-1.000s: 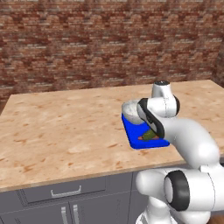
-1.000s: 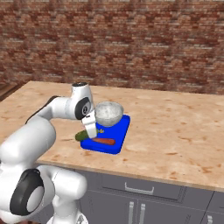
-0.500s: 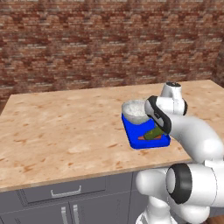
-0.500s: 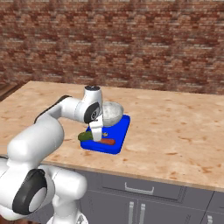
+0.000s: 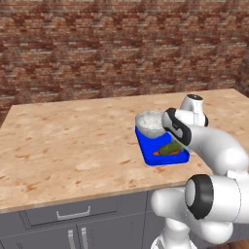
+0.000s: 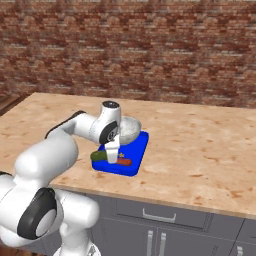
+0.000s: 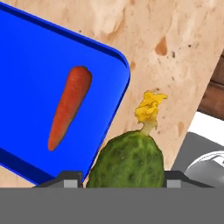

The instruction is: Place the two vegetables and bowl onto the tray for setting up a vegetable dip station.

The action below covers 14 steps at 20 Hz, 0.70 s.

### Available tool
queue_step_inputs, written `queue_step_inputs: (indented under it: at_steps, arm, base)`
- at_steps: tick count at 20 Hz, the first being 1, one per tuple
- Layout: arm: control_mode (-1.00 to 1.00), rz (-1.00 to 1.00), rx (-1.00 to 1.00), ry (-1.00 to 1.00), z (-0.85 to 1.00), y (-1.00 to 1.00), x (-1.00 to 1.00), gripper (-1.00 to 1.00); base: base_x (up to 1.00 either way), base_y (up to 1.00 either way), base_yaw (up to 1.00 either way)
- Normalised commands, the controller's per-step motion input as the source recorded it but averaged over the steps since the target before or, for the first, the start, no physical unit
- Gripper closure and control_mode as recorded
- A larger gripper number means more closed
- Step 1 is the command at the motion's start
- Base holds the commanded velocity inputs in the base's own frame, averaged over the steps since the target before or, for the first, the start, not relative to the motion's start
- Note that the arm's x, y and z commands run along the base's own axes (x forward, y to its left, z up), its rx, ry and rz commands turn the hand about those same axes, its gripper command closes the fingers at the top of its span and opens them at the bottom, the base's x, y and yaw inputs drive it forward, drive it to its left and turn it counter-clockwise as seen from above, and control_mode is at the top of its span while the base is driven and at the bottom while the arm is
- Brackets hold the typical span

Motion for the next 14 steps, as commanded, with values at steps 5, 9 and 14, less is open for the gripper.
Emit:
queue_step_inputs:
  at_steps: [5,9,14]
  arm:
    - [-1.00,-0.06,0.04,0.00,-0.10,-0.07,0.21,1.00]
    - [-1.00,-0.08,0.00,0.00,-0.11,-0.04,0.20,1.00]
    - [-1.00,-0.07,0.02,0.00,-0.14,-0.03,0.15,1.00]
  base:
    - [0.00,0.00,0.00]
    - [0.00,0.00,0.00]
    - [0.00,0.00,0.00]
